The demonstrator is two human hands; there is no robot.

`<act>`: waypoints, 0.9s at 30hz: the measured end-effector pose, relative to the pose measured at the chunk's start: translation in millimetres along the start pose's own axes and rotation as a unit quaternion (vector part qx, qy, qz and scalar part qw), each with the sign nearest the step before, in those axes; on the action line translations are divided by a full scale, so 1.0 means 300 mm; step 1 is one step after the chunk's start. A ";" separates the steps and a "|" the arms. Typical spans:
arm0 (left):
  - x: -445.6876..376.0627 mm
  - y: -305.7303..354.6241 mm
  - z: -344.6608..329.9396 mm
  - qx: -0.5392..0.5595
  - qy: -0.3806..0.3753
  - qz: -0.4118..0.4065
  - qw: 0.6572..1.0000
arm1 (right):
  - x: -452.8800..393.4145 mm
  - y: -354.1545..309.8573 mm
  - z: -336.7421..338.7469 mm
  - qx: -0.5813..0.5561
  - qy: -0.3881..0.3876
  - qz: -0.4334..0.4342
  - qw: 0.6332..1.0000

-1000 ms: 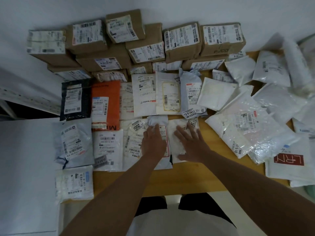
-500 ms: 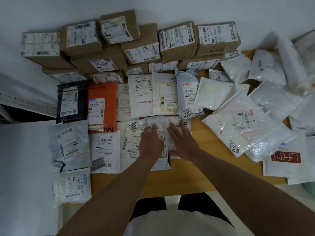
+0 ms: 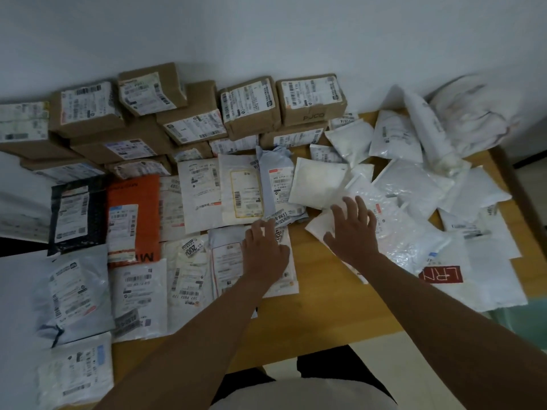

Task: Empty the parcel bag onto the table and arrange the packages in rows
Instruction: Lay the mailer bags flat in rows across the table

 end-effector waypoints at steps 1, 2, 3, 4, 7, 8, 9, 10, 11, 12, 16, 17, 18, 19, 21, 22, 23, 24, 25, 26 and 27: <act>-0.025 0.035 -0.023 0.023 -0.012 -0.011 1.000 | -0.036 0.026 0.008 0.013 -0.015 -0.007 1.000; -0.050 0.074 -0.044 0.056 -0.021 -0.016 0.998 | -0.075 0.048 0.014 0.024 -0.043 -0.019 0.999; -0.081 0.119 -0.062 0.090 -0.022 -0.011 0.996 | -0.122 0.076 0.015 0.028 -0.073 -0.028 0.997; -0.114 0.157 -0.074 0.123 -0.013 0.003 0.992 | -0.167 0.095 0.016 0.031 -0.093 -0.032 0.995; -0.225 0.235 -0.091 0.218 0.027 0.119 0.968 | -0.274 0.124 -0.007 0.039 -0.131 0.002 0.991; -0.260 0.249 -0.098 0.268 0.043 0.184 0.945 | -0.297 0.133 -0.021 0.034 -0.143 0.013 0.989; -0.283 0.254 -0.102 0.335 0.059 0.251 0.906 | -0.304 0.131 -0.030 0.030 -0.150 0.018 0.988; -0.310 0.278 -0.115 0.402 0.083 0.315 0.856 | -0.318 0.147 -0.042 0.019 -0.155 0.020 0.987; -0.332 0.297 -0.129 0.450 0.114 0.368 0.806 | -0.329 0.163 -0.050 0.005 -0.152 0.024 0.988; -0.348 0.312 -0.138 0.476 0.142 0.408 0.766 | -0.334 0.171 -0.055 -0.009 -0.149 0.030 0.988; -0.389 0.344 -0.163 0.511 0.187 0.468 0.697 | -0.313 0.217 -0.070 -0.103 -0.107 0.070 0.987; -0.398 0.351 -0.172 0.520 0.175 0.459 0.698 | -0.303 0.230 -0.070 -0.140 -0.074 0.082 0.984; -0.401 0.360 -0.170 0.520 0.163 0.441 0.713 | -0.291 0.244 -0.070 -0.177 -0.049 0.087 0.979; -0.405 0.373 -0.158 0.512 0.157 0.416 0.735 | -0.281 0.257 -0.068 -0.211 -0.036 0.084 0.973; -0.406 0.392 -0.136 0.493 0.168 0.379 0.765 | -0.280 0.277 -0.050 -0.261 -0.045 0.049 0.963; -0.402 0.405 -0.122 0.498 0.184 0.361 0.767 | -0.283 0.282 -0.042 -0.283 -0.060 0.015 0.957; -0.393 0.414 -0.109 0.508 0.200 0.341 0.765 | -0.288 0.289 -0.035 -0.305 -0.083 -0.026 0.948; -0.381 0.418 -0.096 0.518 0.212 0.322 0.763 | -0.295 0.296 -0.031 -0.325 -0.105 -0.069 0.937; -0.360 0.421 -0.085 0.535 0.212 0.304 0.760 | -0.303 0.305 -0.030 -0.331 -0.120 -0.106 0.930; -0.335 0.426 -0.074 0.556 0.203 0.280 0.756 | -0.312 0.314 -0.032 -0.321 -0.129 -0.131 0.929; -0.306 0.420 -0.071 0.563 0.192 0.250 0.764 | -0.319 0.322 -0.032 -0.300 -0.131 -0.142 0.934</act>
Point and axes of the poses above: each hand's wrist, its own x-axis away from the middle knuckle, its own z-axis out of the back of the hand, y = z × x, the point moved 4 cm from there along -x, towards the middle knuckle, and after that the axes turned 10 degrees about -z, right-handed, at the moved point
